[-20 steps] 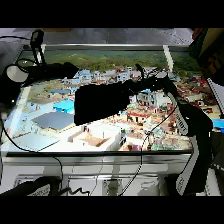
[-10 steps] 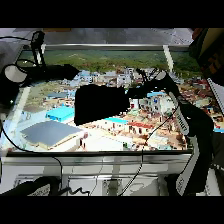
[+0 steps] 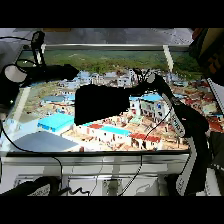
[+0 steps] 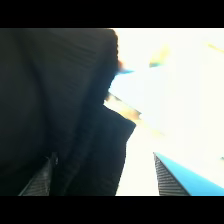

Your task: Fold the clothes and pants, and hang the long-sleeved shirts on hangers.

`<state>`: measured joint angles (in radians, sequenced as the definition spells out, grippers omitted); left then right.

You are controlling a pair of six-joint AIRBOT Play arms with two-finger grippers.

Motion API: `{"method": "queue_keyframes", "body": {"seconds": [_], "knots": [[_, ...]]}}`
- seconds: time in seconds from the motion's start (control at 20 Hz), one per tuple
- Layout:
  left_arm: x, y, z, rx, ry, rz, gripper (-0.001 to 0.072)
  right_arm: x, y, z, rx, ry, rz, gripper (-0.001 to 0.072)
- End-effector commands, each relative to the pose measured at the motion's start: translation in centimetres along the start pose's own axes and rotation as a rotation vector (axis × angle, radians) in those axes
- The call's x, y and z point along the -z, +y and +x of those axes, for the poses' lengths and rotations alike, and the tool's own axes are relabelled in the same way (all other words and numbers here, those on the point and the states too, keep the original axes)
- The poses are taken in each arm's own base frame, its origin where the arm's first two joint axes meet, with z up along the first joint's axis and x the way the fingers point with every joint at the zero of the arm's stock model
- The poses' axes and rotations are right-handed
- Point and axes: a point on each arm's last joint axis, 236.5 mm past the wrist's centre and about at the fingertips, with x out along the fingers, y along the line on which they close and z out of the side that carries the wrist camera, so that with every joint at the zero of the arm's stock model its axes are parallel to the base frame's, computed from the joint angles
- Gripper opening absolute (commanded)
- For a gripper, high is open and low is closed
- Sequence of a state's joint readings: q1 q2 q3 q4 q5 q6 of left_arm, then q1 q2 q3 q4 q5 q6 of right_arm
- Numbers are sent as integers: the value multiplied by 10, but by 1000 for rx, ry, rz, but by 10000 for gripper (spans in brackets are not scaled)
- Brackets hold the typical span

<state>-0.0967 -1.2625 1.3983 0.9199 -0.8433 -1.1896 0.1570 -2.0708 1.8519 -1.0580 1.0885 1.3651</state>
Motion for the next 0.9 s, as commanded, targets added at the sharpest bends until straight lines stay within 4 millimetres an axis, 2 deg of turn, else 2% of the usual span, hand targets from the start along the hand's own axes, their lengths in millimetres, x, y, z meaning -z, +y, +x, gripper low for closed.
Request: {"method": "queue_keyframes", "body": {"seconds": [0.0,0.1,0.25,0.4,0.45,0.55,0.65,0.7,0.75,0.85], "knots": [[0,0,0,0,0,0,343,34,-9,2,-54,147,183,668],[2,-1,0,4,9,-1,343,45,16,7,-213,208,274,668],[3,-1,0,6,13,-1,343,29,58,22,-425,179,390,673],[3,-1,0,5,13,0,343,28,85,46,-453,161,397,671],[3,-1,0,5,13,0,343,23,92,52,-443,133,387,640],[3,-1,0,5,13,0,343,17,106,61,-427,87,340,485],[4,-1,0,6,15,0,343,5,122,63,-426,24,244,289],[4,-1,-1,6,16,0,342,-4,130,59,-431,-6,214,128],[4,-1,-1,6,16,0,342,-13,136,53,-437,-32,196,25],[3,0,-1,3,15,-2,342,-39,143,26,-455,-96,157,27]]}}
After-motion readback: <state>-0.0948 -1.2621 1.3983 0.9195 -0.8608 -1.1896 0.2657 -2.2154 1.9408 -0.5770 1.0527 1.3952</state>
